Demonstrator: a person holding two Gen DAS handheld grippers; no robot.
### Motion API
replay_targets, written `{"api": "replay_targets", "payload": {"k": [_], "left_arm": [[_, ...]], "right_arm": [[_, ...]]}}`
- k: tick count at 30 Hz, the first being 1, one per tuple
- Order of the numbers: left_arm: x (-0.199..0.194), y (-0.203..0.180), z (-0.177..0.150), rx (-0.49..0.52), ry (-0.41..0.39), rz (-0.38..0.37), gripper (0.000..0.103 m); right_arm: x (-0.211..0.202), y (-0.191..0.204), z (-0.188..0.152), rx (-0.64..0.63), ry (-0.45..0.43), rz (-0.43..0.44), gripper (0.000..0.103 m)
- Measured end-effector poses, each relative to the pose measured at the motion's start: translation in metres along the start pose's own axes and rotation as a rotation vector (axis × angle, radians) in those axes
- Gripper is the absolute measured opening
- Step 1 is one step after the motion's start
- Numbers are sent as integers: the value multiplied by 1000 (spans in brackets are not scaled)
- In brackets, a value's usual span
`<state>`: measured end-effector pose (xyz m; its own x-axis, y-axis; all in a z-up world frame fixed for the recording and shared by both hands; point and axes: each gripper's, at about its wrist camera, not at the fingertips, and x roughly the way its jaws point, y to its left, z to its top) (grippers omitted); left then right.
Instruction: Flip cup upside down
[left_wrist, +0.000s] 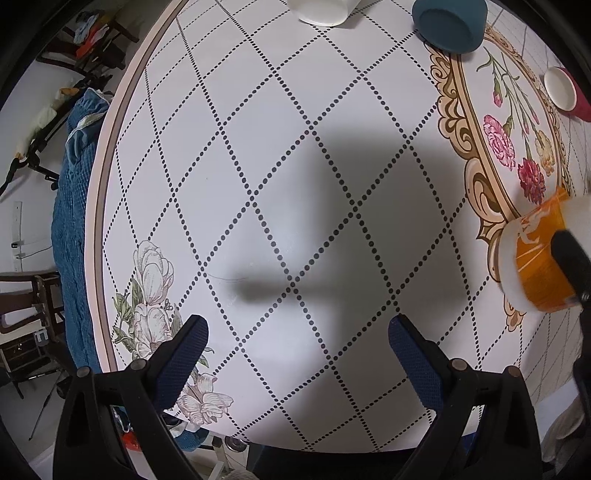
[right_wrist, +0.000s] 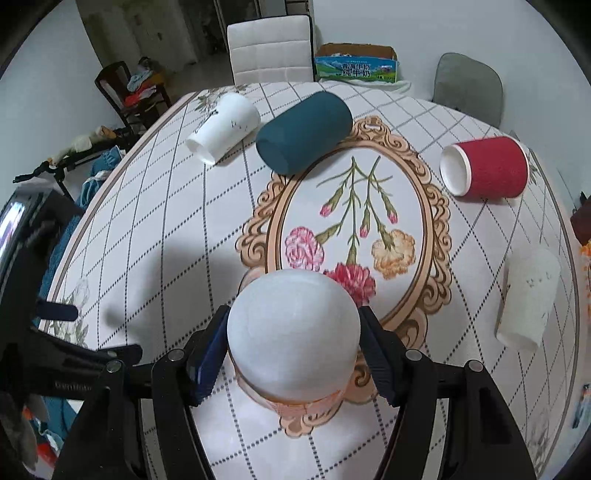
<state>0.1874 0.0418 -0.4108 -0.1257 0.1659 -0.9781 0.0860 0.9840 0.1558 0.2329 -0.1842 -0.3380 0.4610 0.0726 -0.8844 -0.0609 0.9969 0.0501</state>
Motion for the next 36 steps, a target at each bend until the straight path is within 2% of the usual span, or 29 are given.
{"api": "replay_targets", "payload": {"k": [9, 13, 15, 20, 28, 36], "left_arm": [[-13, -1, -7, 34, -40, -7, 100], [-21, 1, -12, 49, -61, -17, 100], [-28, 4, -17, 56, -80, -23, 100], [-60, 7, -35, 63, -160, -51, 100], [-130, 9, -68, 35, -317, -89, 100], [-193, 0, -110, 14, -459, -111, 100]], "right_arm": [[-6, 3, -12, 29, 33, -35, 70], [-17, 0, -14, 70, 47, -60, 87], [-26, -2, -16, 91, 49, -64, 90], [-68, -9, -25, 157, 48, -105, 95], [-144, -22, -36, 201, -4, -235, 98], [-212, -29, -49, 207, -72, -242, 99]]}}
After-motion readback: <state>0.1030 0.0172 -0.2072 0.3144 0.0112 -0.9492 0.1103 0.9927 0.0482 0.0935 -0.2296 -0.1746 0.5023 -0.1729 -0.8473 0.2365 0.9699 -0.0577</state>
